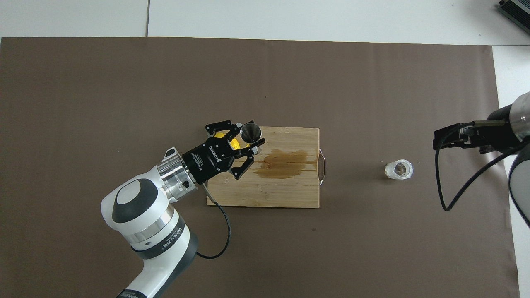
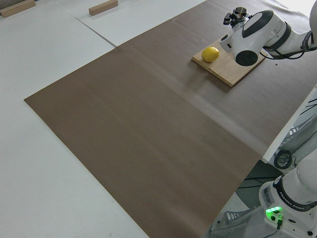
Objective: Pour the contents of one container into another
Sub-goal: 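Lower the metal cup onto the board center with the left gripper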
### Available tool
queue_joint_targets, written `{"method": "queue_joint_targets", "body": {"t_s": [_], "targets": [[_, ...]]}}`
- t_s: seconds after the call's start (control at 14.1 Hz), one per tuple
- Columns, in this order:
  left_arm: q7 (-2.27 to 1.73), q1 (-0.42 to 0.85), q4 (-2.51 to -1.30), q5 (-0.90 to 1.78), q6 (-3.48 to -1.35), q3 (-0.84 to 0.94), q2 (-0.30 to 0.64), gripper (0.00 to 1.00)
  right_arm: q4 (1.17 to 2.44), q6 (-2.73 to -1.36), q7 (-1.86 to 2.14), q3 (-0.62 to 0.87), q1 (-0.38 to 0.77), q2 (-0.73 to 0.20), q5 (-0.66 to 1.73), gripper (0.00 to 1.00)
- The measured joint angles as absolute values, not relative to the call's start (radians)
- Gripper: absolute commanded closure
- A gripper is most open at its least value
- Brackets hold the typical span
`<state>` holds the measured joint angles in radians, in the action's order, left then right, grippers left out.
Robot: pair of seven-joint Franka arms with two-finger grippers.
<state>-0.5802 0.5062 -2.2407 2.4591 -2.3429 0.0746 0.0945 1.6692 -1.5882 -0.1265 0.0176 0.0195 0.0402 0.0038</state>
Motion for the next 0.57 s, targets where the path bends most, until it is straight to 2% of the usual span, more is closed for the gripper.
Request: {"method": "queue_joint_targets", "body": {"t_s": [0.57], "targets": [[-0.474,0.537,-2.242,2.526,-2.344,0.101,0.172,1.00,1.669,-1.588,-0.126,0.018,0.019,0.040,0.004,0.00]]}}
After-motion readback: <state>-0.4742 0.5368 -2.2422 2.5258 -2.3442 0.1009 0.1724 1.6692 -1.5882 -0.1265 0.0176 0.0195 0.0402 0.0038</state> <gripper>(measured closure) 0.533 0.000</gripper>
